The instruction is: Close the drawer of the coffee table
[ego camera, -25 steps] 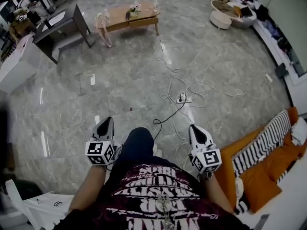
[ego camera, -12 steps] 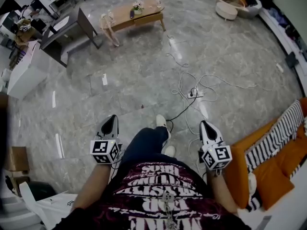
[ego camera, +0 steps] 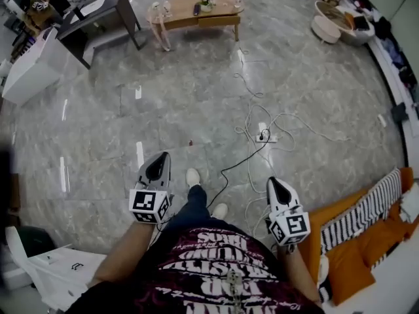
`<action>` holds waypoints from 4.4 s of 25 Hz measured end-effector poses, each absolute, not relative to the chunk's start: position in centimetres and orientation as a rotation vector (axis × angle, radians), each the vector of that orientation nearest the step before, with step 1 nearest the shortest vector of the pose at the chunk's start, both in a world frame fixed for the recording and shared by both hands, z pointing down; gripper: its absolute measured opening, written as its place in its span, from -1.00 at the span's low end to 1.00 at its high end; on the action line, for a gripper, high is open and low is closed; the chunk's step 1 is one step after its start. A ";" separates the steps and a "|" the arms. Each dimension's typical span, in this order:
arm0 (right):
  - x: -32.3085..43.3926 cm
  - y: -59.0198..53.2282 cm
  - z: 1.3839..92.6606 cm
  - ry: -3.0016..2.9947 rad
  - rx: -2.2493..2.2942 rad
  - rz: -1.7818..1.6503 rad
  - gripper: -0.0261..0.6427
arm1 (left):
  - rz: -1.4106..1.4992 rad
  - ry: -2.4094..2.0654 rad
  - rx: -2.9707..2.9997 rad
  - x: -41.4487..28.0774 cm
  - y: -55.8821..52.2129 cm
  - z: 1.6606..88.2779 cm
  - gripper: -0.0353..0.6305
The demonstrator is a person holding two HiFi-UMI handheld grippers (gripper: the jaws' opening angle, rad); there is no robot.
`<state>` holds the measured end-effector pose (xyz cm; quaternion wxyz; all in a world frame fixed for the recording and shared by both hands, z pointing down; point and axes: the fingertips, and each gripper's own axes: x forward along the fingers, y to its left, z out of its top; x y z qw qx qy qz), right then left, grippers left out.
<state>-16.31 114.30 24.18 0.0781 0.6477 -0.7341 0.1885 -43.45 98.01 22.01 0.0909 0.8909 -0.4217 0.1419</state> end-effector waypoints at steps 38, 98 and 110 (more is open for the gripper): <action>-25.4 86.7 19.0 -2.137 1.893 0.394 -0.82 | 0.284 -1.234 2.603 -51.9 73.3 24.5 -0.82; -8.8 66.4 22.2 -2.417 1.861 0.524 -0.82 | 0.306 -1.560 2.507 -40.6 57.4 19.4 -0.82; -9.3 65.2 22.4 -2.430 1.834 0.514 -0.82 | 0.214 -1.352 2.625 -36.4 55.0 19.5 -0.82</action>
